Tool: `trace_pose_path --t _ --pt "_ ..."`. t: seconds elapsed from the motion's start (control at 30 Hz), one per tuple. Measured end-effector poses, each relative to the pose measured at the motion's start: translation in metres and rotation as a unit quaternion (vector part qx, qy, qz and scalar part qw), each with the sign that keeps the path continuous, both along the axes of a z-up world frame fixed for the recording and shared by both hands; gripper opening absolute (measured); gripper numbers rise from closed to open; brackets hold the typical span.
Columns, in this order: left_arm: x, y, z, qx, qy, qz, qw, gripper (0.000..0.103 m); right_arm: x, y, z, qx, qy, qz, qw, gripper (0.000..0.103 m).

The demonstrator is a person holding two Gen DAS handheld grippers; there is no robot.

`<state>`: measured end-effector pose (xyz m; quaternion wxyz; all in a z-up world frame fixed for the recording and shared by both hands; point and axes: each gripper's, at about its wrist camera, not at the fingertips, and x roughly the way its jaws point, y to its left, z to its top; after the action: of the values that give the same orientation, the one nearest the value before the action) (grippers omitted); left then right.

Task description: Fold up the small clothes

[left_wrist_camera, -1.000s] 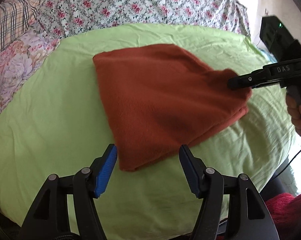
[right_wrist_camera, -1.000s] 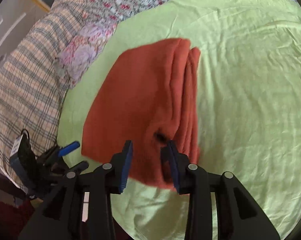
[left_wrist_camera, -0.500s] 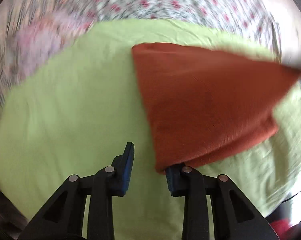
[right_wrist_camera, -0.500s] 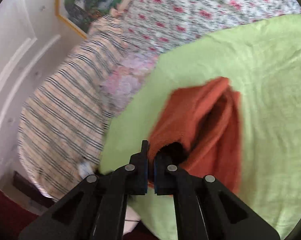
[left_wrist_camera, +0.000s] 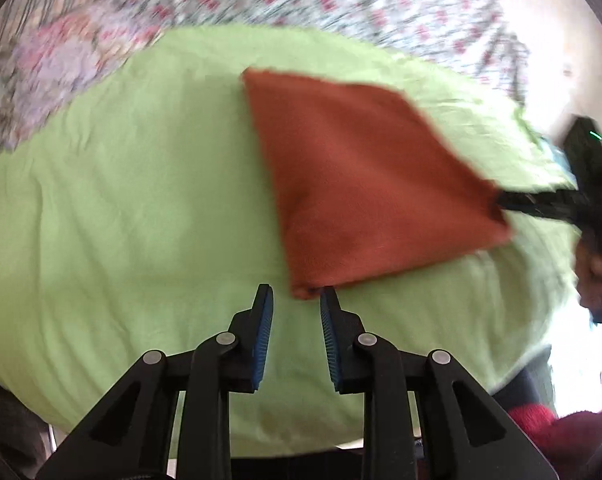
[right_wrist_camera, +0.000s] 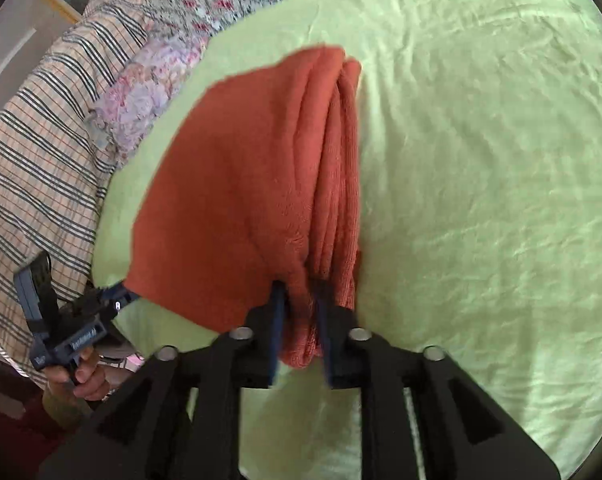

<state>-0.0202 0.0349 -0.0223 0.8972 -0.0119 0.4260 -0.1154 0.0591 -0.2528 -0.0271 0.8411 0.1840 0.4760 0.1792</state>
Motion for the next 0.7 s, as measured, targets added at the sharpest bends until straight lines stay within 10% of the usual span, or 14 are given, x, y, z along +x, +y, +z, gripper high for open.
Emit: trace_pose_path --t 0.17,0.53,0.6,0.7 --pt "0.005 -0.020 0.028 -0.025 -0.057 -0.046 0.9970 0.037 0.016 -0.012 0.028 0.036 -0.036 -0.025 0.998 0.035" --pt "0.034 -0.054 -0.022 -0.004 -0.004 -0.079 0.9969 0.035 0.116 0.012 0.017 0.017 -0.028 -0.044 0.998 0.035" --pt "0.036 -0.051 -0.025 -0.013 0.003 -0.075 0.9971 0.035 0.120 0.015 0.014 0.004 -0.025 -0.039 0.999 0.011" --pt "0.038 -0.049 -0.024 -0.020 0.008 -0.076 0.9969 0.035 0.119 0.016 0.026 -0.009 -0.043 -0.035 0.998 0.010"
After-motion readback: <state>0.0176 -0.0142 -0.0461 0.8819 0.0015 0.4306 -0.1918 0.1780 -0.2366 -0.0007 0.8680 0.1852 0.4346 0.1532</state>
